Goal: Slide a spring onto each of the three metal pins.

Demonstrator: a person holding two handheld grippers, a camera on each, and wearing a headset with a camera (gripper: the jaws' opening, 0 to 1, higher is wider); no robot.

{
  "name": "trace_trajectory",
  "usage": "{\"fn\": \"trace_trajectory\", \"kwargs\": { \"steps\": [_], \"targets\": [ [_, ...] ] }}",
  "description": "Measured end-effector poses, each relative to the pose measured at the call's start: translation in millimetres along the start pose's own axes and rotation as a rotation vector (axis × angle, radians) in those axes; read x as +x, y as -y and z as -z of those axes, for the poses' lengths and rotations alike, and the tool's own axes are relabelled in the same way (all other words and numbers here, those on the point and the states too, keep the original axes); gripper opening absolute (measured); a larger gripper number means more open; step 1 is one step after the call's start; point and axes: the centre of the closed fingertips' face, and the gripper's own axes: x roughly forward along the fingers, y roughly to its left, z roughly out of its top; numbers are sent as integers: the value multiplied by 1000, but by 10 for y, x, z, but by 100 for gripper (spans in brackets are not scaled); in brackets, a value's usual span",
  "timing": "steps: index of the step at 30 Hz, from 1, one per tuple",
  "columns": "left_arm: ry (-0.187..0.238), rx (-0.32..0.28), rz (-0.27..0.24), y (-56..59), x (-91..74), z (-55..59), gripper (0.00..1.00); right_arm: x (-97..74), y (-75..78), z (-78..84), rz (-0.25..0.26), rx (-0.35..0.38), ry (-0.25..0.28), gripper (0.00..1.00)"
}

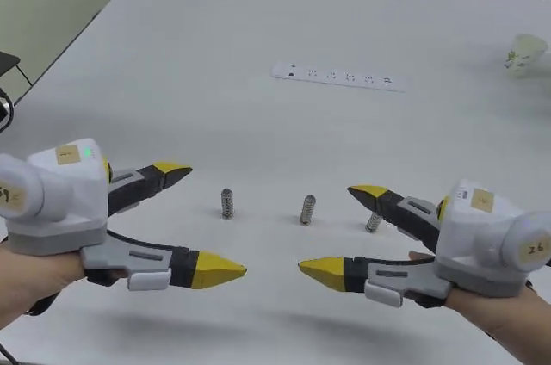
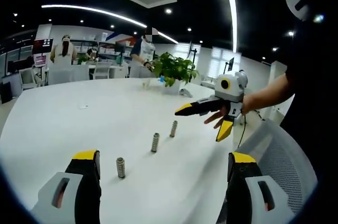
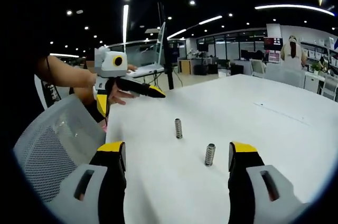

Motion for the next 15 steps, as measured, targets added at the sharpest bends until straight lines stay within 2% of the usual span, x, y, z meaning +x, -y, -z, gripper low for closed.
{"fn": "trace_trajectory", "kwargs": {
  "steps": [7, 11, 15],
  "targets": [
    [9, -8, -10, -15, -17, 5, 98, -162, 71, -16, 44, 30, 33, 92],
    [8, -9, -15, -26, -31, 27, 98, -254, 88, 36, 64, 41, 35, 99],
    [-8, -8, -16, -30, -44, 80, 98, -366, 126, 130, 91, 43, 25, 99]
  ]
}}
